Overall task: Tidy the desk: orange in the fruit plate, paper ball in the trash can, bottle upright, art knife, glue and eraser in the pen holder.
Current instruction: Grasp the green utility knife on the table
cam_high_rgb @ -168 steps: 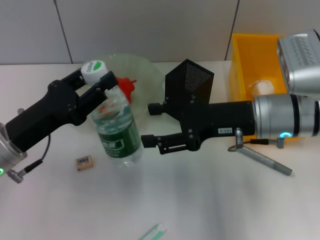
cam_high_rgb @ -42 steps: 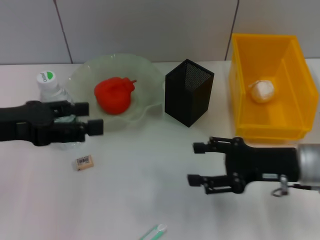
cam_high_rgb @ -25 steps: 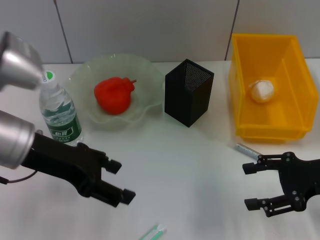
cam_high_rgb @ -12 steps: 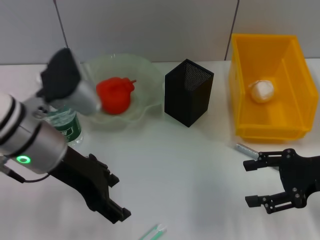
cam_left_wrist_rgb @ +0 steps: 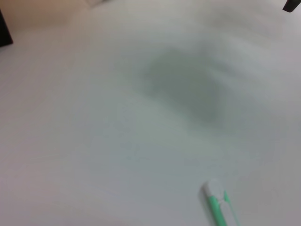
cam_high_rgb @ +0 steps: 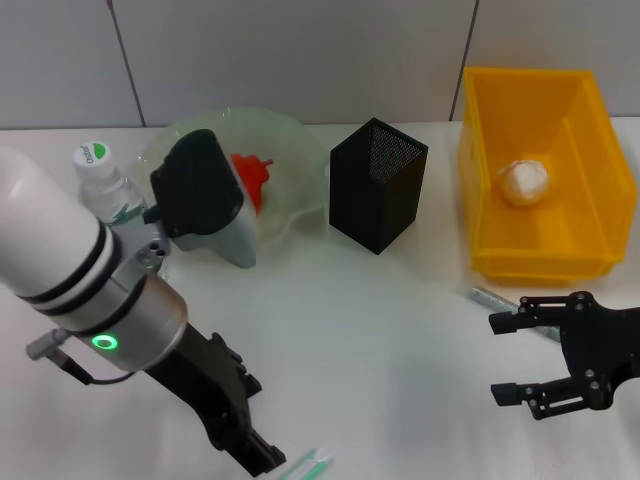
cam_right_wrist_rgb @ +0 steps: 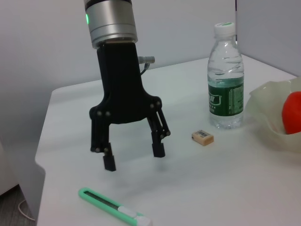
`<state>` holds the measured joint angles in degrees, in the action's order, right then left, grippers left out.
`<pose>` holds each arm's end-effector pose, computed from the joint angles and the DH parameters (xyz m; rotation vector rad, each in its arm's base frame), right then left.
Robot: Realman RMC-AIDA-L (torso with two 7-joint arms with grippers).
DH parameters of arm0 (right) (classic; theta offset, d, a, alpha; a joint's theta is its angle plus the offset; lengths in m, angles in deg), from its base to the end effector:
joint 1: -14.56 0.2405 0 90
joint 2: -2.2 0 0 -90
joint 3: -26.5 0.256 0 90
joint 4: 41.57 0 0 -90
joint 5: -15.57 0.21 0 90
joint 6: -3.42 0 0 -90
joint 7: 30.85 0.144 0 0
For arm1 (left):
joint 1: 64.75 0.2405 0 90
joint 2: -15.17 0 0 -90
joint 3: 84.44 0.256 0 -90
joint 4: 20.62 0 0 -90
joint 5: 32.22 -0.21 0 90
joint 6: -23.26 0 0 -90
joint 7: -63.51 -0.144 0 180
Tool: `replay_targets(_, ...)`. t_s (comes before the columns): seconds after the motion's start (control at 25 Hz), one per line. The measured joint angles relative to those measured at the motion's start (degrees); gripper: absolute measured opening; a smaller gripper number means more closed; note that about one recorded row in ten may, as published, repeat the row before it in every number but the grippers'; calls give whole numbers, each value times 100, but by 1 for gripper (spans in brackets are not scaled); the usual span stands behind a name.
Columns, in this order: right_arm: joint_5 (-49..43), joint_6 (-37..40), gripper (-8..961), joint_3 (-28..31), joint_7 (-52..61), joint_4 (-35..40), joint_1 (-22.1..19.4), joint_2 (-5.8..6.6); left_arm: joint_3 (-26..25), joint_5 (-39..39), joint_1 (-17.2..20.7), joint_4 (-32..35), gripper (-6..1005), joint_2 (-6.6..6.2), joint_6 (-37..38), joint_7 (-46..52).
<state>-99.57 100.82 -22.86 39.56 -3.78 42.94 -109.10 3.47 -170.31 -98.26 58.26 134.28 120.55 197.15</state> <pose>0.2824 0.3081 0.0297 -2.9715 0.3147 0.4897 -0.1588 0.3102 -0.0307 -3.0058 -0.5704 0.5922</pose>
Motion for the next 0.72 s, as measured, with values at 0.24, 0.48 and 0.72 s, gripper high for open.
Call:
replay_targets(0.24, -4, -4, 824, 35, -60, 0, 19, 17, 254, 234, -20, -28, 867, 6, -211, 369)
replay_targets(0.48, -7, -11, 824, 34, -62, 31, 37, 23, 773, 376, -27, -52, 866, 6, -514, 774)
replay_targets(0.72, -14, -33, 824, 32, -63, 44, 37, 27, 1168, 398, -14, -239, 864, 5, -913, 1028)
